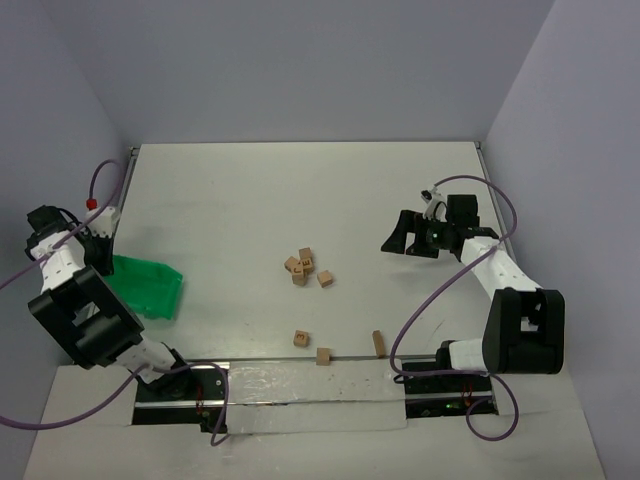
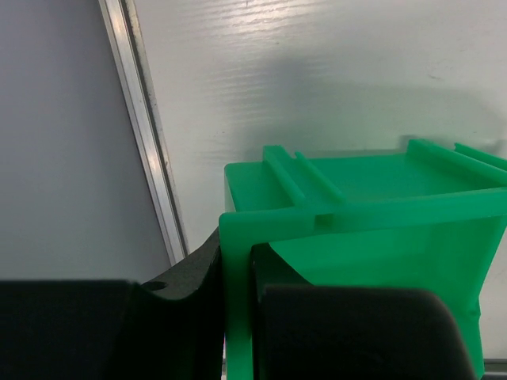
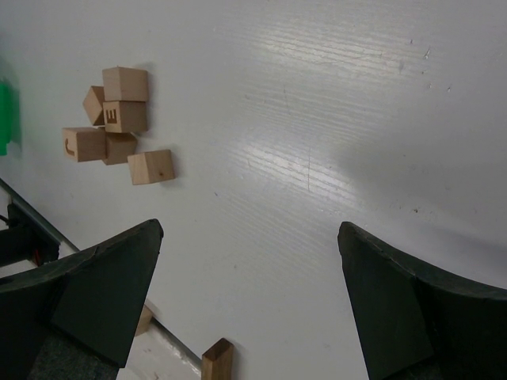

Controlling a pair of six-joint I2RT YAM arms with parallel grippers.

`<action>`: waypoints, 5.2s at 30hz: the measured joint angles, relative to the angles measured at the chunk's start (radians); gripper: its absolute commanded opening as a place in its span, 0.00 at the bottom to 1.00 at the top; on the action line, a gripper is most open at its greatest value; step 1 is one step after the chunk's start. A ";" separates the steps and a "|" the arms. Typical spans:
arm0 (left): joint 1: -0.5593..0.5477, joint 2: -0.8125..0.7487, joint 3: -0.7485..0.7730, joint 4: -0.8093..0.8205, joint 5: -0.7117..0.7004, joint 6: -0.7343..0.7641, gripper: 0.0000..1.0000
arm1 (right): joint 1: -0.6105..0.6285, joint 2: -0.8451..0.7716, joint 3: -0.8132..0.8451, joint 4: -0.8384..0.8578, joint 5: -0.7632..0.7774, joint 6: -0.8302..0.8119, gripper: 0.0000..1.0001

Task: Build the wood block tower

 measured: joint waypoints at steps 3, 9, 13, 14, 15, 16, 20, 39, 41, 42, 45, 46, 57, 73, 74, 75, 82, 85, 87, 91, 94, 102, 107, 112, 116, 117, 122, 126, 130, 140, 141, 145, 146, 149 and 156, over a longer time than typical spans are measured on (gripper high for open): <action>0.024 0.020 0.000 0.011 0.009 0.021 0.00 | 0.001 0.000 0.000 -0.005 -0.001 -0.004 1.00; 0.047 0.038 0.000 0.052 0.022 0.052 0.08 | 0.006 0.011 0.015 -0.013 -0.005 -0.005 1.00; 0.059 0.070 0.000 0.070 0.035 0.067 0.11 | 0.006 0.011 0.018 -0.015 -0.005 -0.006 1.00; 0.062 0.079 0.000 0.072 0.039 0.068 0.12 | 0.006 0.011 0.018 -0.016 -0.005 -0.006 1.00; 0.064 0.087 0.000 0.073 0.042 0.068 0.13 | 0.006 0.011 0.018 -0.017 -0.005 -0.006 1.00; 0.066 0.094 0.000 0.075 0.044 0.068 0.15 | 0.006 0.011 0.018 -0.017 -0.005 -0.007 1.00; 0.072 0.103 -0.005 0.089 0.048 0.067 0.22 | 0.006 0.011 0.018 -0.019 -0.004 -0.009 1.00; 0.073 0.061 0.089 0.055 0.063 0.037 0.57 | 0.024 0.003 0.018 -0.023 0.001 -0.011 1.00; 0.062 0.021 0.147 0.033 0.070 0.027 0.58 | 0.045 -0.020 0.018 -0.027 0.018 -0.019 1.00; 0.053 -0.003 0.174 0.025 0.072 0.019 0.58 | 0.058 -0.034 0.018 -0.029 0.026 -0.026 1.00; -0.018 -0.095 0.253 0.012 0.071 -0.004 0.58 | 0.106 -0.090 0.018 -0.044 0.063 -0.070 1.00; -0.057 -0.129 0.272 0.012 0.071 -0.013 0.58 | 0.123 -0.110 0.018 -0.055 0.078 -0.088 0.99; -0.655 -0.359 0.133 0.029 0.067 -0.174 0.57 | 0.216 -0.235 0.022 -0.177 0.200 -0.271 0.94; -1.007 -0.357 -0.128 0.189 0.105 -0.451 0.54 | 0.496 -0.089 0.072 -0.299 0.333 -0.389 0.82; -1.009 -0.357 -0.135 0.199 0.102 -0.459 0.55 | 0.496 -0.082 0.074 -0.330 0.337 -0.409 0.82; -1.009 -0.359 -0.142 0.208 0.098 -0.465 0.55 | 0.496 -0.075 0.080 -0.363 0.343 -0.425 0.81; -1.009 -0.381 -0.174 0.273 0.067 -0.512 0.55 | 0.496 0.010 0.214 -0.549 0.352 -0.495 0.83; -1.009 -0.390 -0.177 0.297 0.067 -0.518 0.55 | 0.497 0.022 0.241 -0.558 0.347 -0.493 0.84; -1.009 -0.390 -0.180 0.307 0.067 -0.521 0.55 | 0.501 0.031 0.255 -0.556 0.345 -0.481 0.84; -1.009 -0.390 -0.187 0.306 0.067 -0.523 0.55 | 0.533 0.071 0.288 -0.530 0.353 -0.450 0.84; -1.009 -0.390 -0.187 0.307 0.067 -0.524 0.55 | 0.561 0.129 0.324 -0.498 0.366 -0.415 0.85; -1.010 -0.404 -0.196 0.318 0.056 -0.537 0.58 | 0.636 0.221 0.362 -0.372 0.408 -0.249 0.88; -1.010 -0.409 -0.202 0.330 0.025 -0.559 0.75 | 0.700 0.279 0.378 -0.301 0.436 -0.129 0.88; -1.010 -0.409 -0.202 0.334 -0.013 -0.591 0.92 | 0.745 0.364 0.403 -0.257 0.477 -0.030 0.83; -1.010 -0.409 -0.197 0.331 -0.042 -0.617 0.93 | 0.770 0.419 0.431 -0.240 0.546 0.037 0.76; -1.010 -0.410 -0.195 0.331 -0.048 -0.621 0.93 | 0.777 0.429 0.435 -0.235 0.561 0.048 0.75; -1.009 -0.414 -0.193 0.331 -0.073 -0.638 0.93 | 0.798 0.463 0.445 -0.229 0.606 0.088 0.70; -1.009 -0.419 -0.193 0.331 -0.087 -0.640 0.93 | 0.802 0.505 0.477 -0.227 0.622 0.109 0.61; -1.009 -0.419 -0.193 0.332 -0.097 -0.640 0.93 | 0.803 0.539 0.487 -0.225 0.636 0.129 0.27; -1.008 -0.419 -0.193 0.332 -0.114 -0.641 0.94 | 0.762 0.576 0.538 -0.242 0.630 0.168 0.00; -1.008 -0.419 -0.192 0.332 -0.115 -0.641 0.94 | 0.746 0.576 0.542 -0.245 0.630 0.172 0.00; -1.008 -0.419 -0.192 0.333 -0.125 -0.643 0.94 | 0.689 0.578 0.566 -0.259 0.654 0.182 0.00; -1.008 -0.419 -0.192 0.333 -0.127 -0.643 0.94 | 0.679 0.580 0.574 -0.262 0.663 0.184 0.00; -1.008 -0.418 -0.192 0.336 -0.134 -0.645 0.94 | 0.671 0.594 0.605 -0.271 0.678 0.195 0.03; -1.006 -0.411 -0.190 0.336 -0.151 -0.644 0.94 | 0.672 0.657 0.651 -0.282 0.686 0.216 0.15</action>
